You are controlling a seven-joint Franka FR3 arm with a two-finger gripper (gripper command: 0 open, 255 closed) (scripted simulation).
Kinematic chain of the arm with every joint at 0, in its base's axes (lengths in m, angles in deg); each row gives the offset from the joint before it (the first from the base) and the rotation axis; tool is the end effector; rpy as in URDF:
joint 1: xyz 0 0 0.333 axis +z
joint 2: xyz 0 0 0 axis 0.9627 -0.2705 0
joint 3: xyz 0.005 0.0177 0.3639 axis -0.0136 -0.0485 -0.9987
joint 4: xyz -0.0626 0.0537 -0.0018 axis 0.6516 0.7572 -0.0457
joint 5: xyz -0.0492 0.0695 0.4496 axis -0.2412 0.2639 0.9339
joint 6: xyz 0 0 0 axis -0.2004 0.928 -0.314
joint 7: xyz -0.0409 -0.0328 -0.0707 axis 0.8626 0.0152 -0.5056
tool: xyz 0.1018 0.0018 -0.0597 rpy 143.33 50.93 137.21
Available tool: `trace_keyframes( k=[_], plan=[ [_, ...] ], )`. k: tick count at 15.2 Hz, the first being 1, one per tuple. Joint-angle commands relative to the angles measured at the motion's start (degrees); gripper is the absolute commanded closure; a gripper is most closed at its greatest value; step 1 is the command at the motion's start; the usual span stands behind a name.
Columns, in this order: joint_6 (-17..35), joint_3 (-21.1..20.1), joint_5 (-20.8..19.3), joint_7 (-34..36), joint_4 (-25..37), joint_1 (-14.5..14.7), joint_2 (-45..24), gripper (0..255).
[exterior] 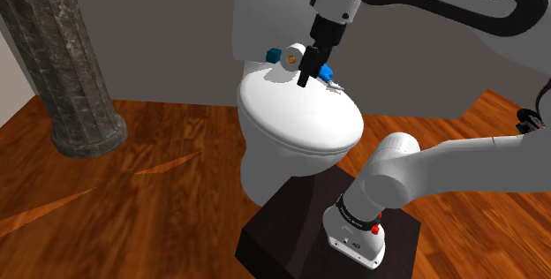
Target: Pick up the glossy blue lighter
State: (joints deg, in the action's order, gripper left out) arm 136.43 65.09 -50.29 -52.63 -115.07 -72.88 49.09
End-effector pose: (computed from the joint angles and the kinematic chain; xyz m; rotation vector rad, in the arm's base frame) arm 0.3307 0.0156 0.6226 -3.0690 -0.1845 -0.0182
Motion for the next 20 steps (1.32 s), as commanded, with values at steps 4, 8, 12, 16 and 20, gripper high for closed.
trace_keyframes(
  k=[4,8,12,16,20],
  plan=[
    [3.16,-0.41,-0.05,3.76,3.33,-1.89,-6.81,0],
    [6.36,-0.58,-0.41,8.78,8.56,-4.28,-15.69,0],
    [8.45,-0.33,-0.97,13.71,14.59,-6.49,-24.28,0],
    [9.51,0.40,-1.57,18.49,21.33,-8.46,-32.57,0],
    [9.64,1.60,-2.03,22.99,28.72,-10.22,-40.60,0]
  ],
)
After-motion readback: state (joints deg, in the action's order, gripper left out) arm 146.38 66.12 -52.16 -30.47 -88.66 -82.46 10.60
